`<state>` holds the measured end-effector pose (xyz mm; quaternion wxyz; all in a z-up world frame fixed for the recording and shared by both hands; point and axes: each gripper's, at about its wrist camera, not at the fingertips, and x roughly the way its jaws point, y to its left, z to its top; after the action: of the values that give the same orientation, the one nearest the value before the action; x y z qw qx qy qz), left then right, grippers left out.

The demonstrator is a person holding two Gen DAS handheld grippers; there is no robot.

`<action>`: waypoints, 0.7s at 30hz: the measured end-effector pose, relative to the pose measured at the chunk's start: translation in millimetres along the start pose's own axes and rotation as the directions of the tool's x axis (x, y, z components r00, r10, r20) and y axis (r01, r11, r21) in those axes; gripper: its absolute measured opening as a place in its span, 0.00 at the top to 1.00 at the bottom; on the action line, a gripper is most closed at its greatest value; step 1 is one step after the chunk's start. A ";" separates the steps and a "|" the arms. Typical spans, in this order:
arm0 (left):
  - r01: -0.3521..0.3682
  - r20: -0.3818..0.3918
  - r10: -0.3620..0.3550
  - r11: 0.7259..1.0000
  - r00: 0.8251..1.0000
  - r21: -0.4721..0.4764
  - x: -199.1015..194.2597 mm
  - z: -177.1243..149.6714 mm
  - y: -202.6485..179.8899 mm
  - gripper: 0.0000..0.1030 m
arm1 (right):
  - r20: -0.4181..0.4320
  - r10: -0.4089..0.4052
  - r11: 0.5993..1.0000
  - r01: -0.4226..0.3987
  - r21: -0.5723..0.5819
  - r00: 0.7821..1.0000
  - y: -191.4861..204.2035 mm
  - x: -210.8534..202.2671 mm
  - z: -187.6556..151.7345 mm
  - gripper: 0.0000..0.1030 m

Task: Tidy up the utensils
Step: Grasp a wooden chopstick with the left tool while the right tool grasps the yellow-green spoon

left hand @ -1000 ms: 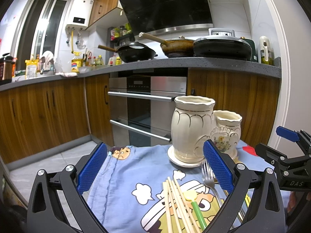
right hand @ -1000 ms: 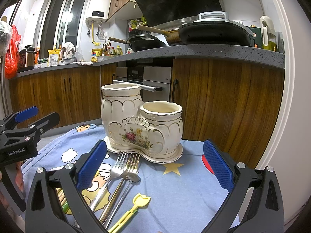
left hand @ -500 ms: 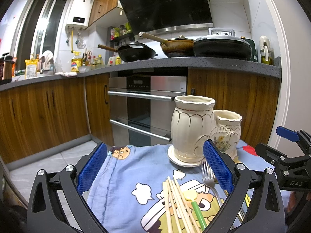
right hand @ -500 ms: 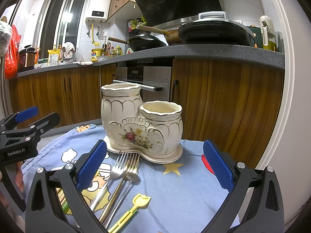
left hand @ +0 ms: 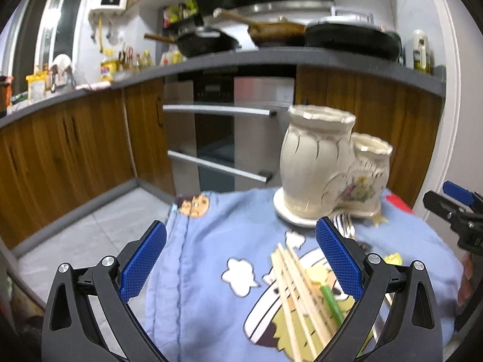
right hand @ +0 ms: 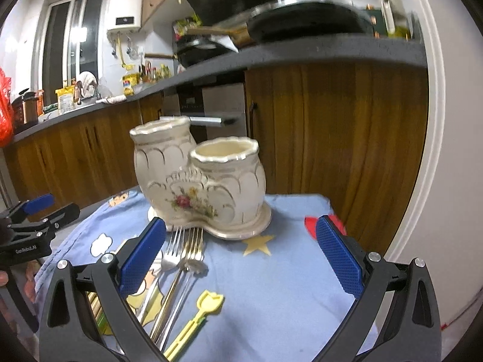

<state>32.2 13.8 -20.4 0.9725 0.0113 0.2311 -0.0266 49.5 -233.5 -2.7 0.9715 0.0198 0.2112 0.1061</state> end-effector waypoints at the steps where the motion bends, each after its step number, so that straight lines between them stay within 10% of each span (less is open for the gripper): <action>1: 0.000 -0.021 0.000 1.000 1.000 0.003 1.6 -1.0 1.3 0.05 | -0.035 0.005 1.000 -0.005 0.016 0.999 -2.0 3.4 -1.2 0.05; 8: 0.041 -0.193 -0.032 0.998 0.981 0.045 12.5 -14.1 -3.2 0.05 | -0.280 0.057 0.998 -0.047 0.041 0.958 -3.5 22.5 -23.6 0.05; 21: 0.078 -0.378 -0.041 0.994 0.925 0.082 21.6 -41.7 -11.1 0.33 | -0.351 0.059 0.997 -0.071 -0.021 0.935 8.7 5.0 -38.3 0.21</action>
<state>32.1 3.2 -67.5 0.9073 0.0554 0.4118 -0.0645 36.3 -224.2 -38.9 0.9145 -0.0086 0.3781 0.1436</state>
